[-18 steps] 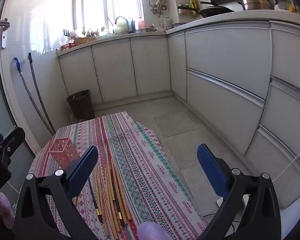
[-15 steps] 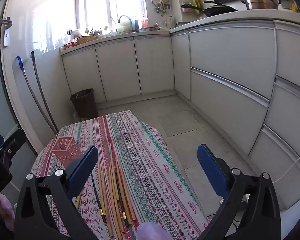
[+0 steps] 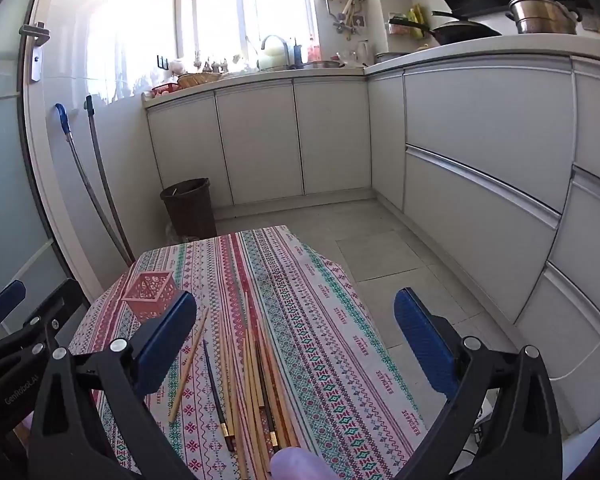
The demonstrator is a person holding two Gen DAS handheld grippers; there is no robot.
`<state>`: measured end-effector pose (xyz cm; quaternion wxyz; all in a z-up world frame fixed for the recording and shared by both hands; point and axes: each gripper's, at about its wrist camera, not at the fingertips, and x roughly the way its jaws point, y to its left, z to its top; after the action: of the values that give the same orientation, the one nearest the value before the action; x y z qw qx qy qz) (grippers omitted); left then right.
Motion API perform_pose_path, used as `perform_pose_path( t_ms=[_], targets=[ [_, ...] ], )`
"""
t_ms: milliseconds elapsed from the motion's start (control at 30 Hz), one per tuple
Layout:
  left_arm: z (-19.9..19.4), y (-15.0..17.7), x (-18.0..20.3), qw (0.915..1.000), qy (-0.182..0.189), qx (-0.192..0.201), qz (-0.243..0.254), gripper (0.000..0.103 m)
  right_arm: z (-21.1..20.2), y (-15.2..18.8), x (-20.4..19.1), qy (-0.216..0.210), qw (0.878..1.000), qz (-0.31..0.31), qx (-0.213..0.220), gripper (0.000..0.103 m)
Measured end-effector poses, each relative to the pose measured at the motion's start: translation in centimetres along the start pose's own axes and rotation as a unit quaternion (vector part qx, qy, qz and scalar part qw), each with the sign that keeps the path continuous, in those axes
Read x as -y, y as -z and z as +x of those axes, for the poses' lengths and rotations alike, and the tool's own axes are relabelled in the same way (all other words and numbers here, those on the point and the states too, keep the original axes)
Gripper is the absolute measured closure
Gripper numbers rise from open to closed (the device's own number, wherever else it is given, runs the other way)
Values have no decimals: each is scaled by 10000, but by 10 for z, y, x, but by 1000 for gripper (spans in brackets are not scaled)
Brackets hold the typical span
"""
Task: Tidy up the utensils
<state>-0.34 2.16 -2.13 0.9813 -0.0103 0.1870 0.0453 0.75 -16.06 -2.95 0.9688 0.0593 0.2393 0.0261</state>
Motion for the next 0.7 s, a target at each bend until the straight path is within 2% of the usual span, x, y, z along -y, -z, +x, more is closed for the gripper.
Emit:
perform_pose_path(
  t_ms=[700],
  targets=[
    [3,0,-3,9999,45,-120,-73,7,-2,2,-3,61,9999,-86,-36,6]
  ],
)
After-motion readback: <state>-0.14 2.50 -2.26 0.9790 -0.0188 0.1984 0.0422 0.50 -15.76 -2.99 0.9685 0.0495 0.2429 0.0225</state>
